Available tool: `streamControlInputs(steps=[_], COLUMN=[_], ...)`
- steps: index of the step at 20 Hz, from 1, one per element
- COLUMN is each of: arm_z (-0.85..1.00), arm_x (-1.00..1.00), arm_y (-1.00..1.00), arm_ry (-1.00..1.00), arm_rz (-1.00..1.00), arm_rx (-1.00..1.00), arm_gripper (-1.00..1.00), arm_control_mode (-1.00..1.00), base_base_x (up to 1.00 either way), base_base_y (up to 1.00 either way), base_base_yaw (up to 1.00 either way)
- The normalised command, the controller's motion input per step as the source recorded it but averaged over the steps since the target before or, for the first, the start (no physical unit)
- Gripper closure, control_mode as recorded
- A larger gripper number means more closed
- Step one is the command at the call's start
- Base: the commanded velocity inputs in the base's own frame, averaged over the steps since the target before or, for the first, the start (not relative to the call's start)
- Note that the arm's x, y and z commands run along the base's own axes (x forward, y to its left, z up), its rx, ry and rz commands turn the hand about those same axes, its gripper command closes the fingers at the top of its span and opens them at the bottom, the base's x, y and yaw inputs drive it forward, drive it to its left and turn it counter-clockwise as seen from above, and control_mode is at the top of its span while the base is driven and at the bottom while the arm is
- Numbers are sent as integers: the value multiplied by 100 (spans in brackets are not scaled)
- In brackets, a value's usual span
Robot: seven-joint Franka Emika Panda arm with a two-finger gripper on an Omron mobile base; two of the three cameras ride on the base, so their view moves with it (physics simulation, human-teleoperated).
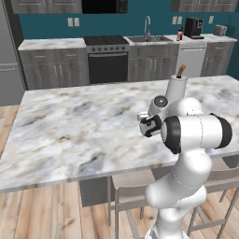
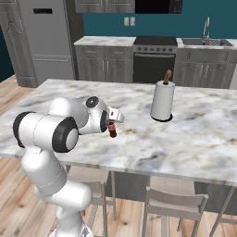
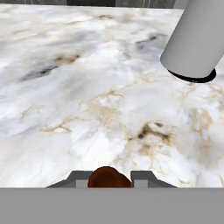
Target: Place the large bottle from the dining counter next to the other large bottle outside the sink, and place the small bottle from the dining counter next to the other small bottle inside the sink.
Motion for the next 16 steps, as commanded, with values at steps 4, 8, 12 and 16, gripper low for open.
streamControlInputs(steps=[4, 8, 12, 16], arm_z=[0, 0, 0, 0], arm_x=[0, 0, 0, 0], arm_y=[0, 0, 0, 0], arm_ry=[0, 0, 0, 0], arm_rz=[0, 0, 0, 0], arm_rx=[0, 0, 0, 0], arm_gripper=[100, 100, 100, 100], arm_control_mode=[100, 100, 100, 100], base_base_x=[-27, -39, -33, -30], base_base_y=[19, 27, 29, 32], base_base_yaw=[0, 0, 0, 2])
